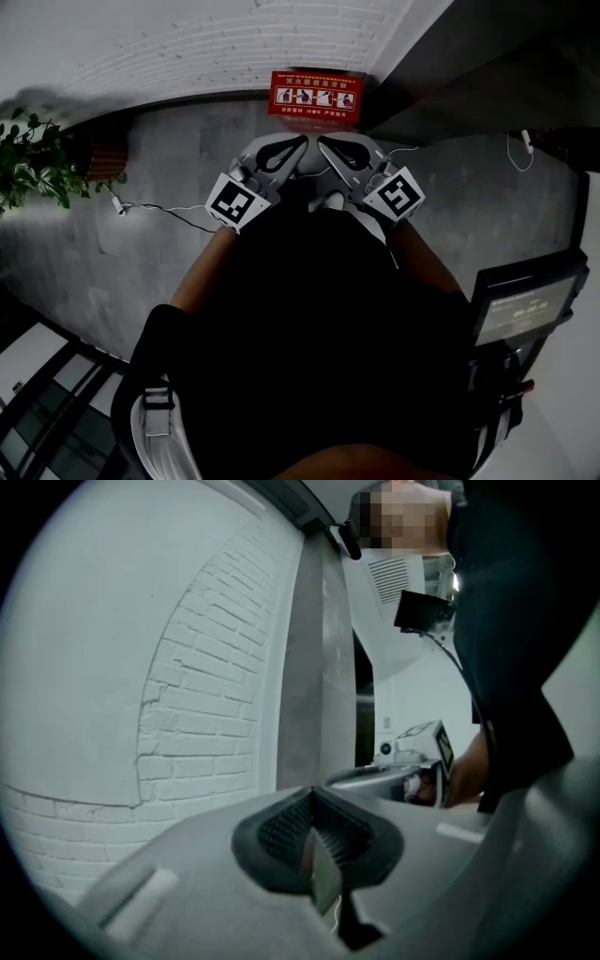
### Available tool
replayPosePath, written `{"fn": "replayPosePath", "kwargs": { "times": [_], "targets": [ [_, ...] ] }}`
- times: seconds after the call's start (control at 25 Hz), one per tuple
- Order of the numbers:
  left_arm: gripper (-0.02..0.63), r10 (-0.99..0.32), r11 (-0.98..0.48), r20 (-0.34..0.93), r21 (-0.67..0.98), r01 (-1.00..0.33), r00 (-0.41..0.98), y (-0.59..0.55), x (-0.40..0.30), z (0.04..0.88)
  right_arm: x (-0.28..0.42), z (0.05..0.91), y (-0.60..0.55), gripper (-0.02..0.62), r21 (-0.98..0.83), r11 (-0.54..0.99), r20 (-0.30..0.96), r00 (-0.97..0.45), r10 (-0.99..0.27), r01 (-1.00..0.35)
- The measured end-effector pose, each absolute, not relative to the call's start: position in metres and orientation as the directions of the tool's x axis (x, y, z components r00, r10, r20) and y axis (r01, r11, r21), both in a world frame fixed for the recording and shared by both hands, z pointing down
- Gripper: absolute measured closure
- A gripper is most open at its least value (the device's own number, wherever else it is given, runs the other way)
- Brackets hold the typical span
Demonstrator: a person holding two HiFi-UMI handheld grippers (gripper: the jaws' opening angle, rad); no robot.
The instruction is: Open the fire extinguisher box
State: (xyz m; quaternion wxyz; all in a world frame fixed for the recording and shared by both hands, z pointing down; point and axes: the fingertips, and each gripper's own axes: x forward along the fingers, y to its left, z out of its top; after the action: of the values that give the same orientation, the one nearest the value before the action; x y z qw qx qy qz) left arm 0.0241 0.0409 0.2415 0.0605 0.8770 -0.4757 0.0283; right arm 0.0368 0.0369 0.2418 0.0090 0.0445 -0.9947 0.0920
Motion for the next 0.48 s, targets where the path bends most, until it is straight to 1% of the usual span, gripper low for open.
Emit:
{"fn": "replayPosePath", "kwargs": {
  "times": [0.2,0.36,0.48],
  "targets": [
    [0.606,-0.8,-0.592,0.06,0.077,-0.802,0.597,0.006,-0.01,0.25,0.001,0.251,0.0,0.586,-0.188,0.97,0.046,-0.988,-0.149,-0.155],
    [0.606,-0.776,-0.618,0.077,0.107,-0.779,0.626,-0.015,-0.05,0.254,-0.039,0.252,-0.021,0.586,-0.195,0.963,0.062,-0.982,-0.176,-0.185],
    [0.606,-0.776,-0.62,0.058,0.106,-0.777,0.628,-0.03,-0.082,0.266,-0.063,0.26,-0.034,0.586,-0.205,0.957,0.092,-0.977,-0.192,-0.207]
  ]
}}
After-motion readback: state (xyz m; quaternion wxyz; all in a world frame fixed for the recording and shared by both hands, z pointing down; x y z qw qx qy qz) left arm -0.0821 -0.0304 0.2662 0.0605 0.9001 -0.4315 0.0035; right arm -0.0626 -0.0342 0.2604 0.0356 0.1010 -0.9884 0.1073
